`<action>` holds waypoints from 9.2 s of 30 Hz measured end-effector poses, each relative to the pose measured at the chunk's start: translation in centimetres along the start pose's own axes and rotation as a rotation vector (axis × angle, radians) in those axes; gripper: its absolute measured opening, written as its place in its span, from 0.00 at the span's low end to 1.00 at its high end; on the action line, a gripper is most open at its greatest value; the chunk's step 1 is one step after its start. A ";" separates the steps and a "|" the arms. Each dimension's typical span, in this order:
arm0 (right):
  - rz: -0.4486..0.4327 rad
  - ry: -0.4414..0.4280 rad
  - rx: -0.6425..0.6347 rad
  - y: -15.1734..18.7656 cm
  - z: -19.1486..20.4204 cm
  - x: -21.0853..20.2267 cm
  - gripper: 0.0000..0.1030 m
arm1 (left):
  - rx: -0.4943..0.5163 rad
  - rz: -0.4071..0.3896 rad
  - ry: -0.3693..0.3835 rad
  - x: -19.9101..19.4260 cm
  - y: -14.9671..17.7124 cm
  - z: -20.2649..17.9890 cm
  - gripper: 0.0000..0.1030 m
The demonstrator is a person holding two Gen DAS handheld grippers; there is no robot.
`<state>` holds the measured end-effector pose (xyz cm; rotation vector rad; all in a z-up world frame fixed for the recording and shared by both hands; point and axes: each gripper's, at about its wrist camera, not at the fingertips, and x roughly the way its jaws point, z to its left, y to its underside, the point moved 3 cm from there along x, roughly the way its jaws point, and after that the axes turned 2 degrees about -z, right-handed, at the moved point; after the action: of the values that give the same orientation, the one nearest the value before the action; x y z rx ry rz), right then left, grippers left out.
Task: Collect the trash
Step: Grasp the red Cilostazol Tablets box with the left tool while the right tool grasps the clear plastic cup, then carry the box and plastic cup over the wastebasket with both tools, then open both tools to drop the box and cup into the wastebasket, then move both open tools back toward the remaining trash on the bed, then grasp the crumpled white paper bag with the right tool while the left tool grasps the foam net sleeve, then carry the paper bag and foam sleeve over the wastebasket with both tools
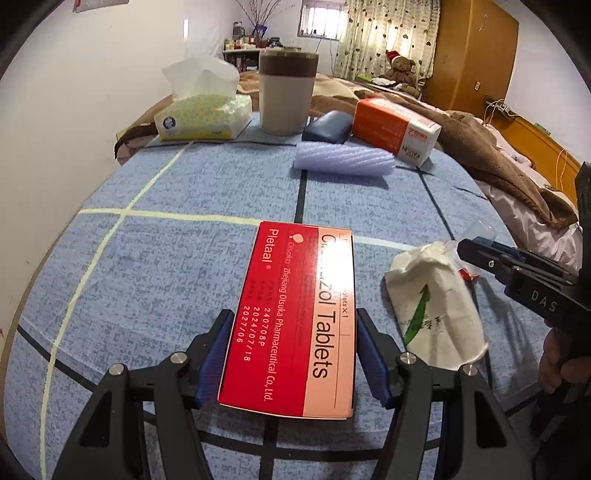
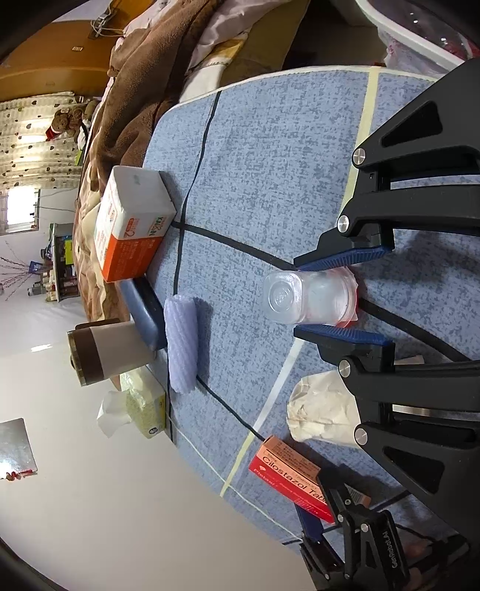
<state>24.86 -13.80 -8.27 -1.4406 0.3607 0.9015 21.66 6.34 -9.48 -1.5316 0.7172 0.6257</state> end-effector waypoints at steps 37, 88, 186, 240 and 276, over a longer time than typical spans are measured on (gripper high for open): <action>-0.224 0.206 0.176 4.4 -7.3 -16.5 0.30 | 0.242 -0.192 0.247 -10.0 -0.6 -14.3 0.64; -0.067 0.442 0.372 13.2 -19.4 -19.6 0.62 | 0.442 -0.018 0.553 -6.0 3.5 -33.2 0.70; 0.075 0.026 0.116 1.6 0.7 -0.2 0.29 | 0.467 -0.088 0.201 9.7 -13.9 -4.8 0.82; -0.133 0.098 0.226 2.5 -3.0 -10.3 0.29 | 0.369 -0.096 0.298 -1.7 -6.7 -9.1 0.30; -0.279 0.384 0.362 9.1 -12.1 -22.7 0.29 | 0.486 -0.153 0.508 -10.9 1.5 -24.1 0.30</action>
<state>7.53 -33.33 -0.30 -1.2795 0.5613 0.3100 12.83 -16.92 -0.31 -1.2722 1.0345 -0.0708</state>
